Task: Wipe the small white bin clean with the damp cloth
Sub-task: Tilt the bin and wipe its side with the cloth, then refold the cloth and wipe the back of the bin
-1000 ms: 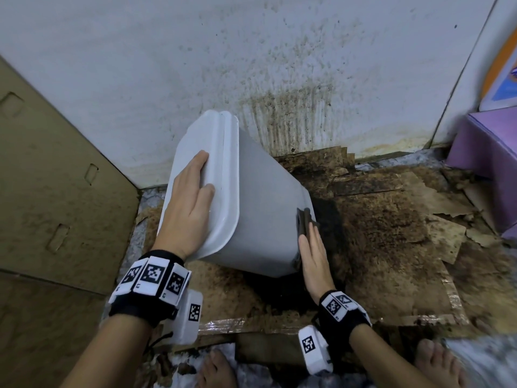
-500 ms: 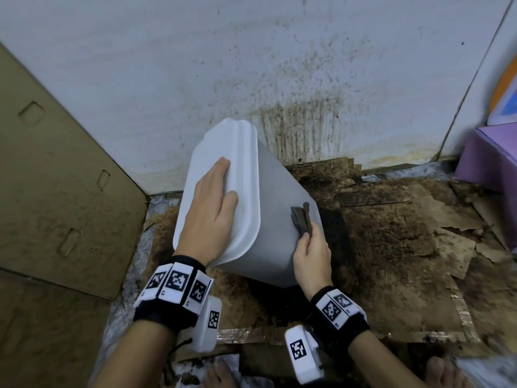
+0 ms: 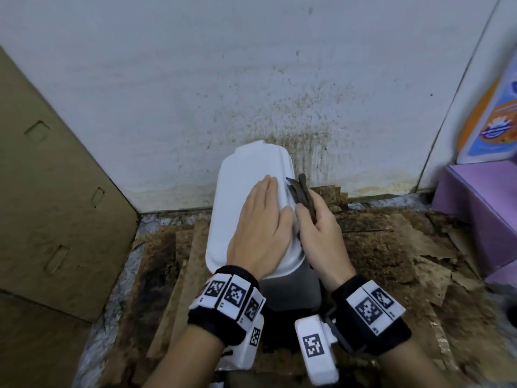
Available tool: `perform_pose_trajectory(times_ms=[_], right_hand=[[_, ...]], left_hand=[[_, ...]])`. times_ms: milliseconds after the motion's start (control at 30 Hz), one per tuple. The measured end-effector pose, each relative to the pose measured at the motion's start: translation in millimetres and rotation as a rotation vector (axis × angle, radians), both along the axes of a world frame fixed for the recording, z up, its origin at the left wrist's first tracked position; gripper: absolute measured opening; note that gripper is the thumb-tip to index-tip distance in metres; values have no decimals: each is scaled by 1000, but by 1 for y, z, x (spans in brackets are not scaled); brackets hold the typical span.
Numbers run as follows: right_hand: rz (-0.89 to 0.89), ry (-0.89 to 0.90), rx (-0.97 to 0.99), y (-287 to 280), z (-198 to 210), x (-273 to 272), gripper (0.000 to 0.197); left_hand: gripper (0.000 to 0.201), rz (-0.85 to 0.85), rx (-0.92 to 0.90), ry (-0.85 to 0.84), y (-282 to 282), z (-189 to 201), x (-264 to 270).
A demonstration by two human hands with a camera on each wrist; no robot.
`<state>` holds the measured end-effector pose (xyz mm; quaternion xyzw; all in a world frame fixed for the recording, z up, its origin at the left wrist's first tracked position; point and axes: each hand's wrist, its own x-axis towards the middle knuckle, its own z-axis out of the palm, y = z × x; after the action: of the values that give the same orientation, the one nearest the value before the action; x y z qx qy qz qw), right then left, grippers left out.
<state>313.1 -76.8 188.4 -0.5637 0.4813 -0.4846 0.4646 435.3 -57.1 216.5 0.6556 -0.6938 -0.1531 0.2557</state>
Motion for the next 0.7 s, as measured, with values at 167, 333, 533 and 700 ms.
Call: perform_pose_trajectory(times_ms=[167, 333, 533, 700], right_hand=[[88, 138, 25, -1, 8, -29, 68], [119, 246, 61, -4, 17, -56, 74], [149, 285, 156, -2, 25, -57, 88], [166, 303, 182, -2, 25, -56, 88]], left_hand=[[49, 8, -18, 620, -1, 10, -15], [35, 214, -176, 751, -2, 21, 0], [56, 457, 93, 177, 16, 7, 10], [76, 451, 214, 308, 23, -18, 16]])
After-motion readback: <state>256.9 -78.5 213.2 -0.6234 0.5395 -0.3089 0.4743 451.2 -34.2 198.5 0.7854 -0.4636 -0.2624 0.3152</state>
